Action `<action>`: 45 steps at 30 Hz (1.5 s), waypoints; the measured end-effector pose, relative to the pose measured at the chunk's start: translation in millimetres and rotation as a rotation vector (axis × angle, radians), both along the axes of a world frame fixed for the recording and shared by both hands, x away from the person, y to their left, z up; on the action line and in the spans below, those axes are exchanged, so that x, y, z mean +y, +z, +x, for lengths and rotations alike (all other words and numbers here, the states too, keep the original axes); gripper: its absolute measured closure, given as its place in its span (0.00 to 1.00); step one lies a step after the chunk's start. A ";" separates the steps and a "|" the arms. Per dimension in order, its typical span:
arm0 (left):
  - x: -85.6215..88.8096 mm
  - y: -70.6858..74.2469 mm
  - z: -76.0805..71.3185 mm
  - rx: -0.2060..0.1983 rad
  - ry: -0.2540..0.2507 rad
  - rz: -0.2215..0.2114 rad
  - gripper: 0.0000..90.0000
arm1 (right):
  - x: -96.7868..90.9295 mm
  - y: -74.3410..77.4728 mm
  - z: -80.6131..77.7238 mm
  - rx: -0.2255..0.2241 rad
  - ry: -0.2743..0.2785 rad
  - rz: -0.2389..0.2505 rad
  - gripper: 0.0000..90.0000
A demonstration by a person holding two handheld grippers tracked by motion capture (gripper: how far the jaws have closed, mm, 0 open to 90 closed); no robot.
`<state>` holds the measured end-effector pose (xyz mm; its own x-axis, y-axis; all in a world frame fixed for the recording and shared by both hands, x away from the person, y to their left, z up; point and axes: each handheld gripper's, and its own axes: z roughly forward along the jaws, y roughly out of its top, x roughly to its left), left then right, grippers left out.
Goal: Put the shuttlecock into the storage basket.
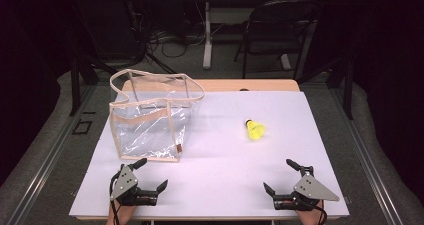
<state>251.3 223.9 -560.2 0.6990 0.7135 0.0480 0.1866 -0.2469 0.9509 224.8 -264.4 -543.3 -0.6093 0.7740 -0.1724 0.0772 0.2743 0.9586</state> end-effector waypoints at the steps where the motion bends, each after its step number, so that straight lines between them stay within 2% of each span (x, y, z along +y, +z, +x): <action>1: -0.1 0.0 0.1 0.001 -0.001 0.000 0.00 | -0.2 0.0 0.0 0.002 0.000 -0.001 0.00; 8: -1.2 0.1 0.8 0.006 -0.008 0.007 0.00 | -0.6 -0.1 0.5 0.003 0.002 -0.008 0.00; 24: -2.3 0.4 1.5 0.014 -0.005 0.012 0.00 | 2.9 -0.5 8.6 0.045 0.009 -0.043 0.00; 45: -2.8 0.1 1.7 0.019 -0.014 0.018 0.00 | 2.8 1.5 44.2 0.157 -0.050 -0.087 0.00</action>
